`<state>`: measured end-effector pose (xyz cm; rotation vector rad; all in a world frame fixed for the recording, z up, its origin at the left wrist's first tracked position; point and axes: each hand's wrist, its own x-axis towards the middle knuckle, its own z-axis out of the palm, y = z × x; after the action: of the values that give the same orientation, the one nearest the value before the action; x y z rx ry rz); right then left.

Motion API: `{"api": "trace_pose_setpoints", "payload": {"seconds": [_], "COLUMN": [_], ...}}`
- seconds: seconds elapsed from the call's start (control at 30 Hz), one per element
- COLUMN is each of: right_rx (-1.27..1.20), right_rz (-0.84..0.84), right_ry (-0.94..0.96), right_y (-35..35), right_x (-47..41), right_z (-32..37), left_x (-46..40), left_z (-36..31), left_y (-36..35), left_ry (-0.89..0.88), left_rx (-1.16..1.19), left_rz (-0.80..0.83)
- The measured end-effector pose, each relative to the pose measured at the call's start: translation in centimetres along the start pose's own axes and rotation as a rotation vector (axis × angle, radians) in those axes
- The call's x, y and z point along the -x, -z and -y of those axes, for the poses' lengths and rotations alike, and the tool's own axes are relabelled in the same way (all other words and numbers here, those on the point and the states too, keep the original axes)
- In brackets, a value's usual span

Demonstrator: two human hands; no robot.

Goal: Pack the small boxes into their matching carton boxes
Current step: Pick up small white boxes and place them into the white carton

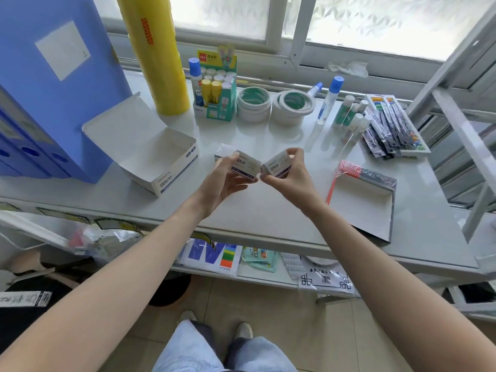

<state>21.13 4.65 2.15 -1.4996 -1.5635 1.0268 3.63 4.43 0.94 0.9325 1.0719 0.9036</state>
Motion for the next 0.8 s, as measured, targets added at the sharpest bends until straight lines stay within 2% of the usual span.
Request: {"api": "trace_pose_setpoints", "payload": {"seconds": [0.3, 0.5, 0.8], "right_rx": [-0.274, -0.141, 0.051], "right_rz": [0.077, 0.019, -0.080], "right_ry": [-0.042, 0.052, 0.166], "right_y": [-0.2, -0.2, -2.0], "right_x": [0.0, 0.3, 0.9], "right_z": [1.0, 1.5, 2.6], "left_x": [-0.1, 0.4, 1.2], "left_z": [-0.2, -0.7, -1.2], "left_y": [-0.9, -1.6, -2.7], "left_ry": [-0.019, 0.016, -0.039], "left_rx": [0.034, 0.083, 0.186], "left_rz": [-0.080, -0.071, 0.026]}}
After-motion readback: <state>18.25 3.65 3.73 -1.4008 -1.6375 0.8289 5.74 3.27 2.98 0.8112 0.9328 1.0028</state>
